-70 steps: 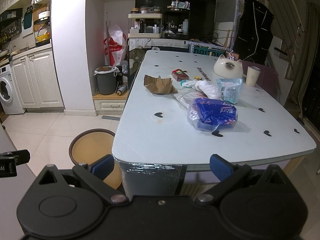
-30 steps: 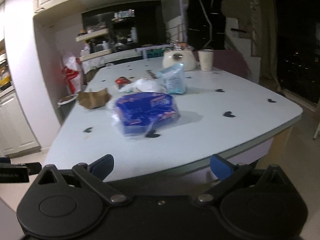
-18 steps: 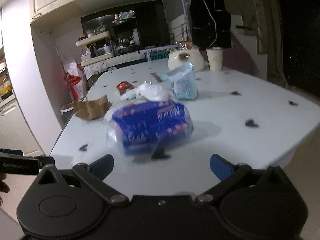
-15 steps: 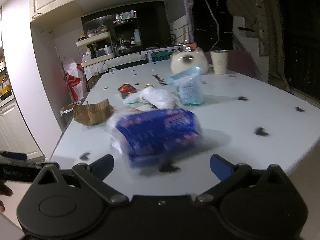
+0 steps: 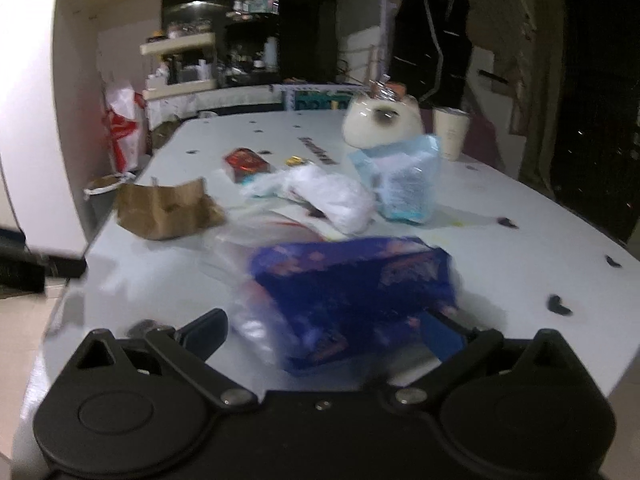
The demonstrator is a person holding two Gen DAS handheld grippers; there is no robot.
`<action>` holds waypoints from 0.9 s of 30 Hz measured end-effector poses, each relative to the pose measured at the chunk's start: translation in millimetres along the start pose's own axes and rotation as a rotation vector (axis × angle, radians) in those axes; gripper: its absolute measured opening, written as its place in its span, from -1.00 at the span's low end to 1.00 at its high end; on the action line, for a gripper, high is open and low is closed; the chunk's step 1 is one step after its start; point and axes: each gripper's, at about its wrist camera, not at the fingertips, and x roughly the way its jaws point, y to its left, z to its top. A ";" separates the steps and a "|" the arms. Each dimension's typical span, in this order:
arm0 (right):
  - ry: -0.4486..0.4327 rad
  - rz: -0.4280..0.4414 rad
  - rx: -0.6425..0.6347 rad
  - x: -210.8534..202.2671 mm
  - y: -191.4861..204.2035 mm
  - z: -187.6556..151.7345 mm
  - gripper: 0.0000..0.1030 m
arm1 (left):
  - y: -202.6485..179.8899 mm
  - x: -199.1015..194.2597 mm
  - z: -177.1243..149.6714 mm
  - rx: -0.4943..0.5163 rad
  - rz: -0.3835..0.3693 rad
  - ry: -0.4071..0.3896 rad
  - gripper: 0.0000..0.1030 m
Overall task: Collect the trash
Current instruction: 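Grasp the brown cardboard with the left tool while the right tool grasps the blue tissue packet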
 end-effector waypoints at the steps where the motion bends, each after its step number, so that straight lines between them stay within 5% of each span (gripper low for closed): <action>1: 0.001 -0.017 0.010 -0.1 -6.5 -0.8 1.00 | 1.9 5.7 4.3 -0.004 -0.016 -0.008 1.00; 7: 0.013 -0.115 0.054 -3.8 -53.1 -6.5 1.00 | -3.1 41.7 22.1 0.007 -0.123 -0.051 1.00; 18: -0.003 -0.271 0.174 -9.6 -133.6 -4.8 1.00 | -16.7 84.3 34.7 0.047 -0.129 -0.052 1.00; 27: -0.052 -0.012 0.244 -17.5 -125.7 13.3 1.00 | -22.0 93.2 36.7 0.033 -0.109 -0.079 0.85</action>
